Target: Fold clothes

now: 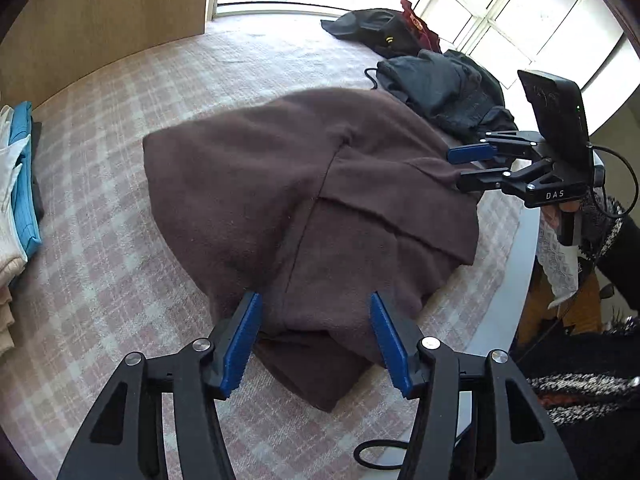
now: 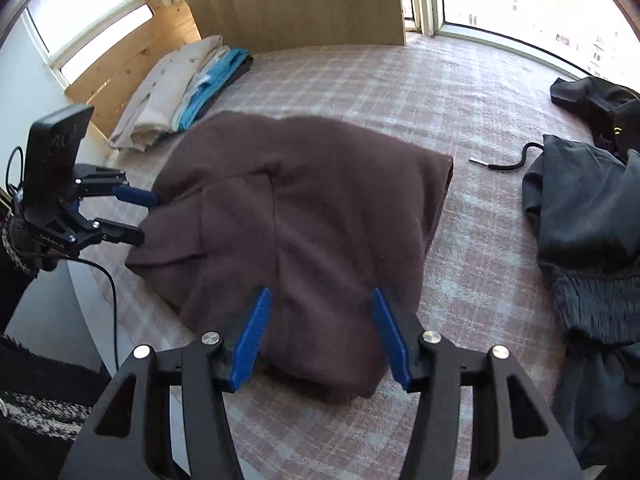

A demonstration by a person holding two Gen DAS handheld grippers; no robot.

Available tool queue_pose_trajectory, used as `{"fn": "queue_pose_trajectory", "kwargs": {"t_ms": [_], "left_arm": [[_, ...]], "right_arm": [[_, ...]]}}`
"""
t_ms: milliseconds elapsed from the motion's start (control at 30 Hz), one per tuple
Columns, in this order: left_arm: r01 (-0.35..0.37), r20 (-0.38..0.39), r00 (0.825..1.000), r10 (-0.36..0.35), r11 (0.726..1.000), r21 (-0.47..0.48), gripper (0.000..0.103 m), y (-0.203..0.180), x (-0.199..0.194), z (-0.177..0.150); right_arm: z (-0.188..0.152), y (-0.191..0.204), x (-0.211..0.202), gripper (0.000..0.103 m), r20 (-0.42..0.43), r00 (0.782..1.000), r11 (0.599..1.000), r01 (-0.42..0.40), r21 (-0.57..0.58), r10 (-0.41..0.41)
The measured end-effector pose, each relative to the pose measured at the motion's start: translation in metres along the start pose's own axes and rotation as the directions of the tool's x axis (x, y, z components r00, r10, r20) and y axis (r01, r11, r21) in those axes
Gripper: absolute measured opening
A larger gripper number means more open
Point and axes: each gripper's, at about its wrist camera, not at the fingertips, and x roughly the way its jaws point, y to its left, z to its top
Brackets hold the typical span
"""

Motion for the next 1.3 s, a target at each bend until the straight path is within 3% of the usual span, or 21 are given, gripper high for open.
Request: {"fn": "queue_pose_trajectory", "kwargs": {"t_ms": [100, 167, 300, 367, 400, 500, 600, 733, 833, 900, 967, 1033, 1100, 1167, 1233, 1300], "left_arm": [[-0.031, 0.098, 0.995, 0.03, 1.0, 0.003, 0.054, 0.012, -0.019, 0.034], [-0.08, 0.148, 0.985, 0.084, 0.996, -0.031, 0.054, 0.025, -0.019, 0.06], [-0.049, 0.123, 0.99, 0.064, 0.991, -0.122, 0.052, 0.055, 0.013, 0.086], [-0.057, 0.087, 0.994, 0.069, 0.99, -0.129, 0.052, 0.063, 0.03, 0.084], [-0.065, 0.07, 0.995, 0.074, 0.99, -0.126, 0.05, 0.067, 0.036, 0.08], [-0.09, 0.022, 0.995, 0.093, 0.989, -0.121, 0.048, 0.077, 0.053, 0.069], [-0.14, 0.004, 0.99, 0.144, 0.969, -0.204, 0.046, 0.078, 0.028, 0.063], [-0.116, -0.051, 0.993, 0.109, 0.98, -0.163, 0.047, 0.05, 0.026, 0.025], [-0.096, -0.093, 0.992, 0.084, 0.986, -0.133, 0.052, 0.028, 0.025, -0.003], [-0.078, -0.116, 0.991, 0.063, 0.989, -0.123, 0.056, 0.016, 0.024, -0.021], [-0.006, -0.058, 0.998, -0.009, 0.967, -0.255, 0.06, 0.033, 0.021, -0.034], [-0.024, -0.058, 0.998, 0.005, 0.946, -0.323, 0.057, 0.037, 0.002, -0.034], [-0.053, 0.003, 0.998, 0.056, 0.963, -0.265, 0.056, 0.022, -0.022, -0.034], [-0.075, 0.028, 0.996, 0.084, 0.971, -0.226, 0.057, 0.009, -0.034, -0.032], [-0.06, 0.025, 0.997, 0.07, 0.955, -0.291, 0.058, 0.013, -0.026, -0.03], [-0.046, 0.021, 0.998, 0.057, 0.934, -0.354, 0.058, 0.018, -0.018, -0.028]], "right_arm": [[0.032, -0.01, -0.021, 0.047, 0.127, 0.99, 0.996, 0.045, 0.083, -0.056], [0.055, -0.016, -0.014, 0.013, 0.15, 0.985, 0.991, 0.072, 0.117, -0.09], [0.086, -0.026, 0.034, 0.011, 0.084, 0.995, 0.988, 0.033, 0.152, -0.046], [0.087, -0.029, 0.068, 0.011, -0.02, 0.995, 0.988, 0.098, 0.116, -0.097], [0.085, -0.034, 0.084, 0.006, -0.074, 0.99, 0.986, 0.128, 0.103, -0.121], [0.08, -0.061, 0.086, 0.0, -0.06, 0.998, 0.976, 0.034, 0.214, -0.021], [0.073, -0.048, 0.059, 0.005, -0.037, 0.999, 0.983, 0.023, 0.185, -0.016], [0.042, -0.017, 0.027, 0.007, -0.047, 0.999, 0.989, -0.003, 0.15, 0.01], [0.0, -0.008, 0.033, 0.016, -0.091, 0.996, 0.987, 0.01, 0.16, 0.005], [-0.019, -0.012, 0.036, 0.017, -0.04, 0.999, 0.983, -0.021, 0.184, 0.029], [-0.018, -0.019, 0.03, 0.015, -0.045, 0.998, 0.975, -0.033, 0.22, 0.044], [-0.015, -0.016, 0.015, 0.016, -0.04, 0.999, 0.974, -0.002, 0.226, 0.011], [-0.016, -0.003, -0.006, 0.017, 0.002, 1.0, 0.985, 0.005, 0.171, -0.006], [-0.021, 0.005, -0.008, 0.021, -0.024, 1.0, 0.988, 0.017, 0.156, -0.013], [-0.03, 0.003, 0.004, 0.026, -0.085, 0.996, 0.987, 0.038, 0.157, -0.025], [-0.036, -0.006, 0.002, 0.026, -0.071, 0.997, 0.976, 0.021, 0.218, -0.006]]}}
